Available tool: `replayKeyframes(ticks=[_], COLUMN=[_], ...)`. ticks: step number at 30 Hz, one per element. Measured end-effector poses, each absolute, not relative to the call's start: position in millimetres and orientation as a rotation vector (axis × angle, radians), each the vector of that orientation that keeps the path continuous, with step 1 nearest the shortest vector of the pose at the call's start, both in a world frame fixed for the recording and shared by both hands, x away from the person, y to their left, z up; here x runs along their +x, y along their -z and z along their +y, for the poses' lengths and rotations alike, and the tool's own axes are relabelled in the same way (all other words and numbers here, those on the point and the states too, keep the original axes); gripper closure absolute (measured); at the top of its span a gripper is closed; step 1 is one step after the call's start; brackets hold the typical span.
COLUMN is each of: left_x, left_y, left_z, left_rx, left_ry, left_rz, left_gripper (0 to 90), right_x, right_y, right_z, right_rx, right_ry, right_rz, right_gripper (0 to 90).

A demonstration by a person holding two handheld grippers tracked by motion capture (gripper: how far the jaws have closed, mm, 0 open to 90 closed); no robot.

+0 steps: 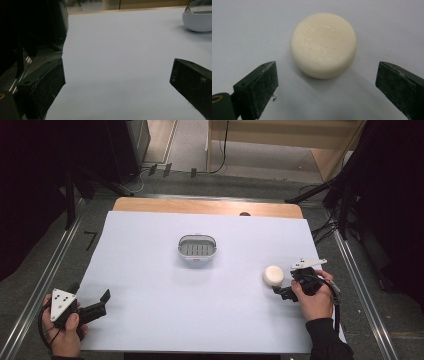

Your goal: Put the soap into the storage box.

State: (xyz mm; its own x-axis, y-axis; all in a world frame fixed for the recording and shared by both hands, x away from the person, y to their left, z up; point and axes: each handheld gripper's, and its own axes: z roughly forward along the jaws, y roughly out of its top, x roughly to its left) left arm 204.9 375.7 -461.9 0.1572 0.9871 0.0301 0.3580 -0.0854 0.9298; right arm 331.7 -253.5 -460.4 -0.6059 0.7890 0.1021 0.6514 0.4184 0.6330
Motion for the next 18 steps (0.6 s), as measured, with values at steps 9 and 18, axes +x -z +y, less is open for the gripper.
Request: replayKeyframes(ticks=[9, 18], left_x=[205, 205], left_y=[462, 462], left_z=[376, 375], left_rx=[1.591, 1.593], left_ry=[-0.94, -0.942], left_rz=[1.328, 1.327], left_gripper=[0.2, 0.2], right_x=[338, 344], right_y=[463, 461], right_z=[-250, -239], right_rx=[1.306, 1.326], right_ry=[-0.972, -0.95], right_rz=[2.443, 2.433], right_gripper=[10.1, 13.4])
